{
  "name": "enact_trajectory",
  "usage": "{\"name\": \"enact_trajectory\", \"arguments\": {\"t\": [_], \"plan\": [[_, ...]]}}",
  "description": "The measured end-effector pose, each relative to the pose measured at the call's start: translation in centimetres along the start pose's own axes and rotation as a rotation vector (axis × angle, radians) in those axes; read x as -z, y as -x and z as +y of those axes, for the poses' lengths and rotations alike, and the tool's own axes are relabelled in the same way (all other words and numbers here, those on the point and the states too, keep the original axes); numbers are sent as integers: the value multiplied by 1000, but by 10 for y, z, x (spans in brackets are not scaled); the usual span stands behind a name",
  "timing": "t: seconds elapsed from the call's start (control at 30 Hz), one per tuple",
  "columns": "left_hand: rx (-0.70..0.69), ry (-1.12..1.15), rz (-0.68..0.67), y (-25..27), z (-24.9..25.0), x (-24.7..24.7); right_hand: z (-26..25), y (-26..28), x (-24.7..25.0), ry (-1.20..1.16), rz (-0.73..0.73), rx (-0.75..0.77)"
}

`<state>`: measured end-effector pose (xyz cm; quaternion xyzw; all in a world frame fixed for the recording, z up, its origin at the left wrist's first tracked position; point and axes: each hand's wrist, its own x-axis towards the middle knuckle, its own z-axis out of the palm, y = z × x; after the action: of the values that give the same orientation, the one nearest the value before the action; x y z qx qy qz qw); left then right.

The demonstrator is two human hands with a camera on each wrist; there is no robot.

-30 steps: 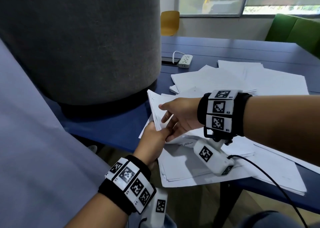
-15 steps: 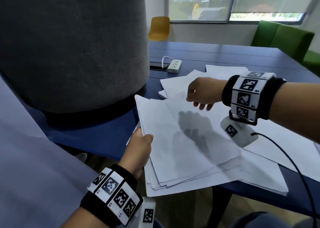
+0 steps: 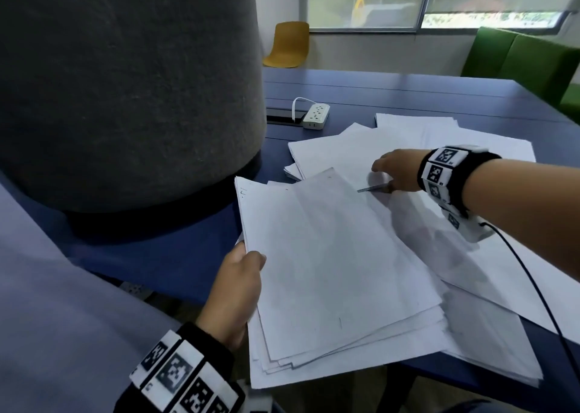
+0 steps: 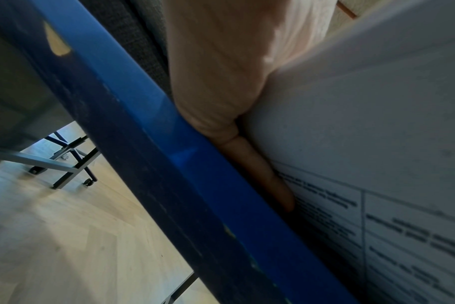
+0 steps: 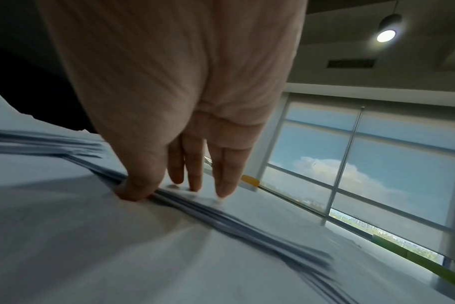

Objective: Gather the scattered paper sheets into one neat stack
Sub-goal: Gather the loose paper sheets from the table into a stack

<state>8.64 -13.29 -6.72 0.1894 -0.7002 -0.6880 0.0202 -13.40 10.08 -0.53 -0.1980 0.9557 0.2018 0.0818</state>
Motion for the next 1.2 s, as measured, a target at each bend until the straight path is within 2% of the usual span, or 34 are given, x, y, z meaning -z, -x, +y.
{"name": "enact_trajectory", "arguments": {"t": [0.17, 0.37, 0.57, 0.8, 0.97, 1.2], "plan": [[11, 5, -13, -1, -1, 0, -1, -7, 2, 130, -49, 62], [8, 49, -7, -1, -1, 1, -5, -11, -4, 328, -12, 140], [7, 53, 13, -1, 1, -2, 7, -7, 11, 239, 127, 38], [12, 60, 8, -3, -1, 0, 23, 10, 59, 102, 322, -99], [4, 61, 2, -3, 0, 0, 9, 34, 91, 67, 248, -111], [12, 97, 13, -3, 1, -1, -64, 80, 103, -19, 131, 65]]}}
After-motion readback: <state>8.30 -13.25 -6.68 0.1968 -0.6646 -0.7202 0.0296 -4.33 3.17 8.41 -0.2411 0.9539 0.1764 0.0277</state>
